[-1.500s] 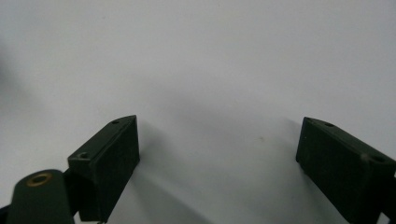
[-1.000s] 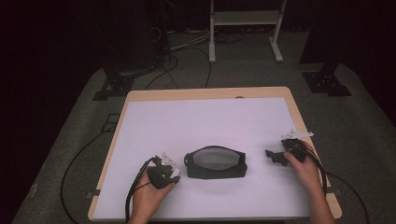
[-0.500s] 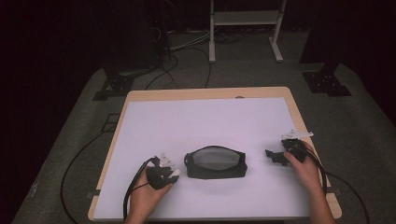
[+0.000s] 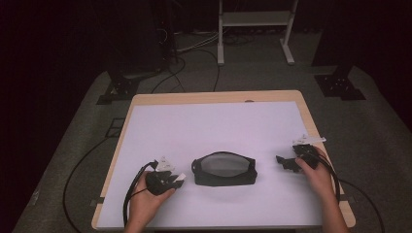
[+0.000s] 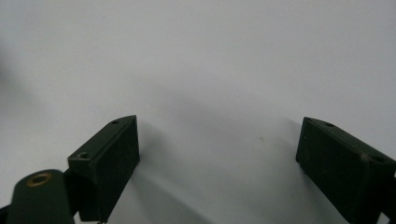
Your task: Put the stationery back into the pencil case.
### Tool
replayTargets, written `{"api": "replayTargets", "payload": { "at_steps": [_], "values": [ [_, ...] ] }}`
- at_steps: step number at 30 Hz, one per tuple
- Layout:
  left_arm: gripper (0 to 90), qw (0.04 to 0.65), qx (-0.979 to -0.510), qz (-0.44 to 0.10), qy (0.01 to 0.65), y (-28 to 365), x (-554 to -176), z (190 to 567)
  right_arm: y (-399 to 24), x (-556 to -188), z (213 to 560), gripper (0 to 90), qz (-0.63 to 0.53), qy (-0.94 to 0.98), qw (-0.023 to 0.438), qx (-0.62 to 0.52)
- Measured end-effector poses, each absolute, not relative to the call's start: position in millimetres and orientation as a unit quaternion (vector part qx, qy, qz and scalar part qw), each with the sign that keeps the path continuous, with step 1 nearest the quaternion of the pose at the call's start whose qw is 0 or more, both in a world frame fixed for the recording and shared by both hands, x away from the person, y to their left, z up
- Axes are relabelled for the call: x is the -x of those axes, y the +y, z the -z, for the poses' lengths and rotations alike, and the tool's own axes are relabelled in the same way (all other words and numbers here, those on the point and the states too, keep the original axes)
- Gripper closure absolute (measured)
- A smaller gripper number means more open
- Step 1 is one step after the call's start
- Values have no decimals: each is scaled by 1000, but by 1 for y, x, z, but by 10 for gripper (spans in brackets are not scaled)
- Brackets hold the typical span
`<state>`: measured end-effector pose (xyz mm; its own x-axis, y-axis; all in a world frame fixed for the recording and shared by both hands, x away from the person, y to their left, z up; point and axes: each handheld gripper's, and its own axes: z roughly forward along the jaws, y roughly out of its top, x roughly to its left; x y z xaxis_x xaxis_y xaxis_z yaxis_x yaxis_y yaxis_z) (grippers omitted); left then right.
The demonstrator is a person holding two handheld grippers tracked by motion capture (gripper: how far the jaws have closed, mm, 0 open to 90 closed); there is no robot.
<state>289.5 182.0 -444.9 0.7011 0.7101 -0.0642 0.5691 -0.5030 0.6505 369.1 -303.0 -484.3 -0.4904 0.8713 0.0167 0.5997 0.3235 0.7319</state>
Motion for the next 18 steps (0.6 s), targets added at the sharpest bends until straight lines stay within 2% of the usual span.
{"api": "replayTargets", "payload": {
  "at_steps": [18],
  "values": [
    [713, 378, -855, -109, 339, 189, -288, 416, -303, -369, 484, 122, -348, 789, 194, -467]
  ]
}}
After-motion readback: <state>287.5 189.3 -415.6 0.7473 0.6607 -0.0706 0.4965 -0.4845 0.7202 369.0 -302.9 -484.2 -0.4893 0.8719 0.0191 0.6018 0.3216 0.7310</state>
